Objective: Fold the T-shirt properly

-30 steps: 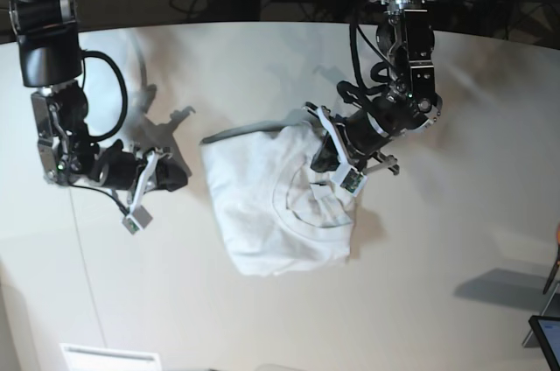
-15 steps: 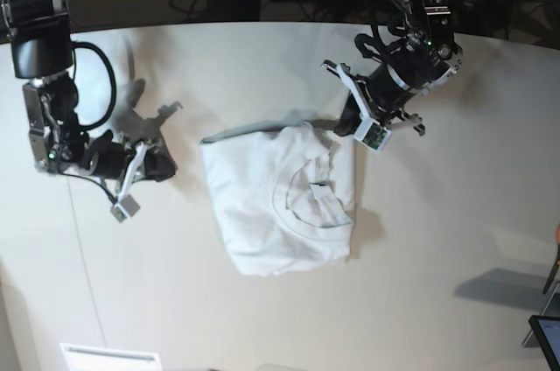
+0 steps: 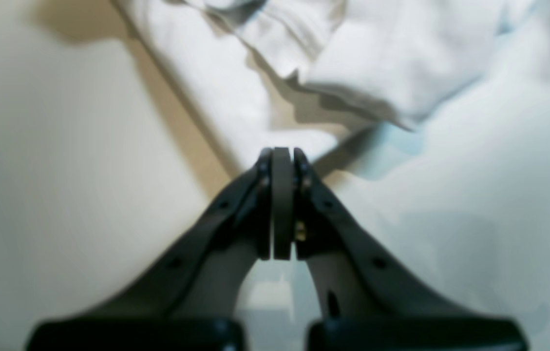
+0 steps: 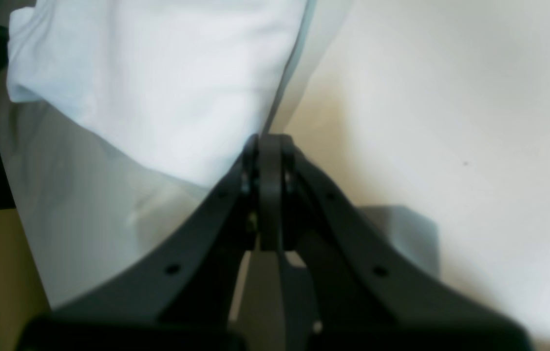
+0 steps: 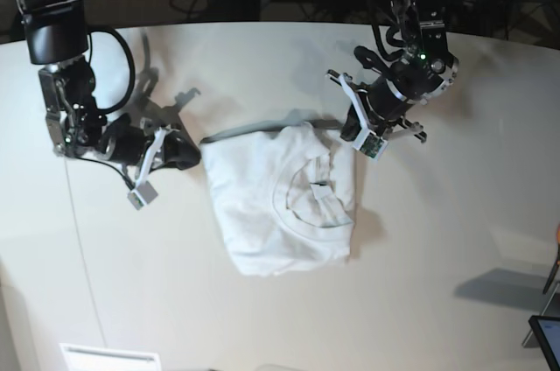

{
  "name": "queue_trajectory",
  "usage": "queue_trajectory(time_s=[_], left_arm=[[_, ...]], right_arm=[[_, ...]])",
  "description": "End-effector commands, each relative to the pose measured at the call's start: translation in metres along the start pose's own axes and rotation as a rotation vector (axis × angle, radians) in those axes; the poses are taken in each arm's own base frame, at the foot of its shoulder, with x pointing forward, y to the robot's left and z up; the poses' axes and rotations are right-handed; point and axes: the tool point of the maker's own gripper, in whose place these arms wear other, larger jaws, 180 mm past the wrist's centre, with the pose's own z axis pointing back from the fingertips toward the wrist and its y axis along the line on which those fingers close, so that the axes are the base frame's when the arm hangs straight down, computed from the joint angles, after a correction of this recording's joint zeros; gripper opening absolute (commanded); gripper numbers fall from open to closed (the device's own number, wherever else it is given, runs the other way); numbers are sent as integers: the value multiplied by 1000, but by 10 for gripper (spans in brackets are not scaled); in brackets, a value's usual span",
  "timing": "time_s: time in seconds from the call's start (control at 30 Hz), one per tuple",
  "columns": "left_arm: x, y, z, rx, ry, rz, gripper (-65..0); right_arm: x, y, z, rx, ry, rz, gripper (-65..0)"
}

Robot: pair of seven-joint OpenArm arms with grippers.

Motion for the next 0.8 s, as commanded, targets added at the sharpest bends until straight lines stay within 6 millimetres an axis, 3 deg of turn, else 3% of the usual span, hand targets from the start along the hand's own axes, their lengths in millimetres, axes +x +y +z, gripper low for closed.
queue_trajectory(time_s=[0.0,0.3,0.53,0.67,0.77], left_arm=[[11,5,-4,-1,-32,4,-650],[37,36,-39,-3,-44,34,-650],[79,71,-64,40,-60,2,-650],[112,70,-90,18,-132,3,-650],[136,51,-117,-63,-170,51,-650]], right_arm=[[-3,-4,3,-17,33,20,-650],[-29,16,-10,35,115,57,-650],[-31,58,-20,122,132,155,-650],[-36,83,-31,180,148,187,-650],[-36,108,-43,239,156,222,-650]])
